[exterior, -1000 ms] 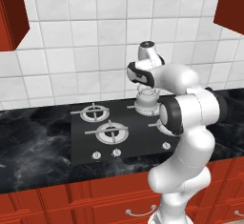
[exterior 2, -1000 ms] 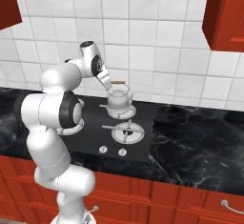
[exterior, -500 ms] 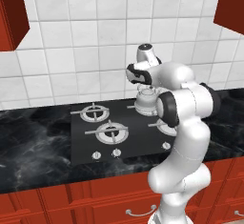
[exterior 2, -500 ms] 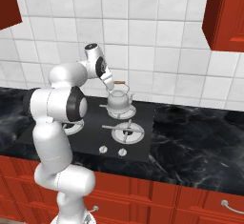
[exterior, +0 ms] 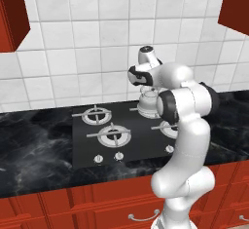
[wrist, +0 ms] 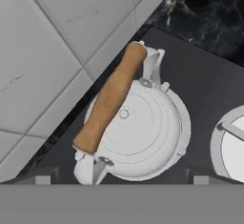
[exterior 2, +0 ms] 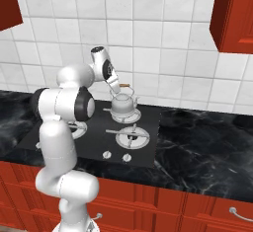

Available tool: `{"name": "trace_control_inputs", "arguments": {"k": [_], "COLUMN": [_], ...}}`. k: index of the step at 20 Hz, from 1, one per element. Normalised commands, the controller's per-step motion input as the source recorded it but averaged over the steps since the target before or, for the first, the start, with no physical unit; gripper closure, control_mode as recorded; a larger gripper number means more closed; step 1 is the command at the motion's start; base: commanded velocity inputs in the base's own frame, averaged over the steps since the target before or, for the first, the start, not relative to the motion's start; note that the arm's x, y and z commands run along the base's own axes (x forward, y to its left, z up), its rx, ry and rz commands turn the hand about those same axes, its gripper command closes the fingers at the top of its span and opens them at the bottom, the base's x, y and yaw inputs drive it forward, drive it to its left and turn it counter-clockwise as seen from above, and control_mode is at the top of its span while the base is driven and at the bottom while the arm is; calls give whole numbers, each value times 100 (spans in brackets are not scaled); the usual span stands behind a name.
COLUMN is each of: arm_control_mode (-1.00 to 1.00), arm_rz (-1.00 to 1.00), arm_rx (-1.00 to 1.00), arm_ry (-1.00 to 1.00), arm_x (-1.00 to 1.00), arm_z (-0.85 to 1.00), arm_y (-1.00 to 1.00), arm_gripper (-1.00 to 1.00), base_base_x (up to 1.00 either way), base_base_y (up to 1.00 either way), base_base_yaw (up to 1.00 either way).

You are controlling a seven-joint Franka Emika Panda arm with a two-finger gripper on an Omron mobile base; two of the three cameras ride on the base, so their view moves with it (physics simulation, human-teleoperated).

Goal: The kettle is done boiling. Turn off the stove, then wait for 300 timesteps before moving the kettle to the dining table.

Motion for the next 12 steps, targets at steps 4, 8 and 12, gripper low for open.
{"name": "trace_control_inputs", "arguments": {"k": [4,8,12], "arm_control_mode": [-100,-100,-100], "arm_rz": [-5,-4,-4], "arm_rx": [0,0,0], "arm_ry": [0,0,1], "arm_x": [24,23,23], "arm_z": [-12,-13,-8], "arm_y": [-2,-3,-3], "arm_gripper": [-100,-100,-100], "base_base_x": [0,0,0], "base_base_y": [0,0,0], "base_base_yaw": [0,0,0]}}
